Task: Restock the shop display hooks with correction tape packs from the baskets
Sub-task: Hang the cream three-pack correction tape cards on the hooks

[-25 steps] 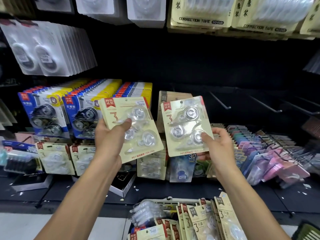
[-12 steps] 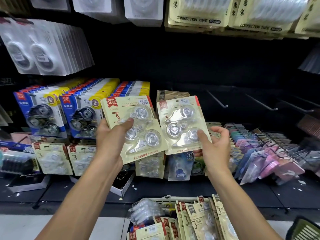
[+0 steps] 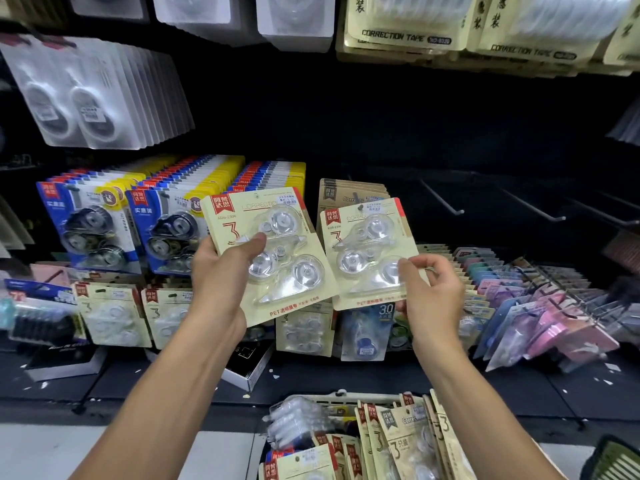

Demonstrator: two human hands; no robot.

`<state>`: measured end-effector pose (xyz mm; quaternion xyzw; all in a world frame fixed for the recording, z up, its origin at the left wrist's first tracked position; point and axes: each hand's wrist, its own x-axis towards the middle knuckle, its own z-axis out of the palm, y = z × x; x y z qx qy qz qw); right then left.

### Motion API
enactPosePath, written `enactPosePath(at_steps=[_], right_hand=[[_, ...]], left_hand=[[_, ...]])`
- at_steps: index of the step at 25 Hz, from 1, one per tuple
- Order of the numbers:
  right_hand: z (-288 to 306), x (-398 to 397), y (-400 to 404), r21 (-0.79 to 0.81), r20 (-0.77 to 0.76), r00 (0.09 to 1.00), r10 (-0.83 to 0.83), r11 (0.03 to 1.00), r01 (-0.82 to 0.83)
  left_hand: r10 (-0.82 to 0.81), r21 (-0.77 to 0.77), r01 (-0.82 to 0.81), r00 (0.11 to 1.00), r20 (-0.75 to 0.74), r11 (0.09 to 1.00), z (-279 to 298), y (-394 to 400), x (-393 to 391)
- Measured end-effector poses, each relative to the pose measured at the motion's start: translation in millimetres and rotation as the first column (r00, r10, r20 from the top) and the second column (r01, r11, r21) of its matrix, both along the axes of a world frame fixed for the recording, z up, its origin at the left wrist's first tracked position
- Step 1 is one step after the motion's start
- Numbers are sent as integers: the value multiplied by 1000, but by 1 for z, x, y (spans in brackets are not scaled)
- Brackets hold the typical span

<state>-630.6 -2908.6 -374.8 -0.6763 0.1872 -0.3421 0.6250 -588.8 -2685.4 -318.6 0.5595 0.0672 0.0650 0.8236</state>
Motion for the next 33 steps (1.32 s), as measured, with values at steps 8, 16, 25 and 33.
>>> enactPosePath(at_steps=[8,16,25,33], right_hand=[[8,33,-8,290,-124,945,302,922,-257],[14,32,-2,250,-173,860,480,866,-434],[26,5,17,150,-166,813,558,829,-538],[12,-2,-6,25,-122,970,212,977,-211]], left_hand=[[-13,45,12,1000,8,999,-6,-3,-1],[-41,14,42,999,-24,999,-11,-10,3],[-194,-96,188,980,-47,977,-8,-29,-3],[45,-20,-46,998,-36,999,-5,-24,-6]])
